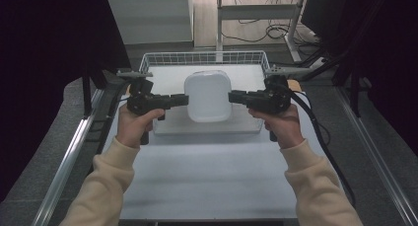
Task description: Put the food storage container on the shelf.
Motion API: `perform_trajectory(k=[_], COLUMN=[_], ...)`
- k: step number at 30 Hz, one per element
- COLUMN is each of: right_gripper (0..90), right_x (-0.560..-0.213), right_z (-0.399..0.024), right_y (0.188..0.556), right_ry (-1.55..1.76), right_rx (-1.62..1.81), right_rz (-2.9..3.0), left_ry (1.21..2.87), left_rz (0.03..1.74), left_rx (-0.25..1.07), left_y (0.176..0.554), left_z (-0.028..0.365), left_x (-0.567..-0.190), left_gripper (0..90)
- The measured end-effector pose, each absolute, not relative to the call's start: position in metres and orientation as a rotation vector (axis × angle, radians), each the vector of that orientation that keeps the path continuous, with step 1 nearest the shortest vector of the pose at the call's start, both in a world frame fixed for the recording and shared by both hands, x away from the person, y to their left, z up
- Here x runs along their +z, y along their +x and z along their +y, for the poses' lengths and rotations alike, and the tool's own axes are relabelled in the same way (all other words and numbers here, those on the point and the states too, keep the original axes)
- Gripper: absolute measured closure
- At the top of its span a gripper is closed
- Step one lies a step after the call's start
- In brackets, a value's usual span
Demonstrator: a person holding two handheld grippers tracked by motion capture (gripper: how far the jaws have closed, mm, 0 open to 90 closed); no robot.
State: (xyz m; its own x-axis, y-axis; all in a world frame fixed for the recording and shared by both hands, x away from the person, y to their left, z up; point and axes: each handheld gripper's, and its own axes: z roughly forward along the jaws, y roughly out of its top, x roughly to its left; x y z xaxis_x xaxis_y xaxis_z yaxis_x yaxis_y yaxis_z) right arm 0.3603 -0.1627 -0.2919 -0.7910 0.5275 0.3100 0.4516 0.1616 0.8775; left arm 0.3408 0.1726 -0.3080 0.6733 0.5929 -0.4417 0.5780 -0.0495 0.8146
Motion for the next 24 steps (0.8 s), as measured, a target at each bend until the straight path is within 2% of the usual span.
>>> perform_trajectory(k=[5,14,24], right_gripper=[79.4,79.5,79.5], right_x=[-0.277,-0.257,-0.264], right_z=[-0.161,-0.158,-0.15], right_y=[0.374,0.398,0.436], right_ry=[0.993,1.018,1.152], right_rx=[1.718,1.754,1.747], right_rz=[2.328,2.334,2.372], left_ry=[1.711,1.688,1.706], left_rz=[0.944,0.968,1.044], left_rx=[0.046,0.001,-0.058], left_y=[0.356,0.385,0.425], left_z=[0.172,0.179,0.184], left_x=[-0.292,-0.276,-0.284], left_gripper=[79.8,79.6,79.5])
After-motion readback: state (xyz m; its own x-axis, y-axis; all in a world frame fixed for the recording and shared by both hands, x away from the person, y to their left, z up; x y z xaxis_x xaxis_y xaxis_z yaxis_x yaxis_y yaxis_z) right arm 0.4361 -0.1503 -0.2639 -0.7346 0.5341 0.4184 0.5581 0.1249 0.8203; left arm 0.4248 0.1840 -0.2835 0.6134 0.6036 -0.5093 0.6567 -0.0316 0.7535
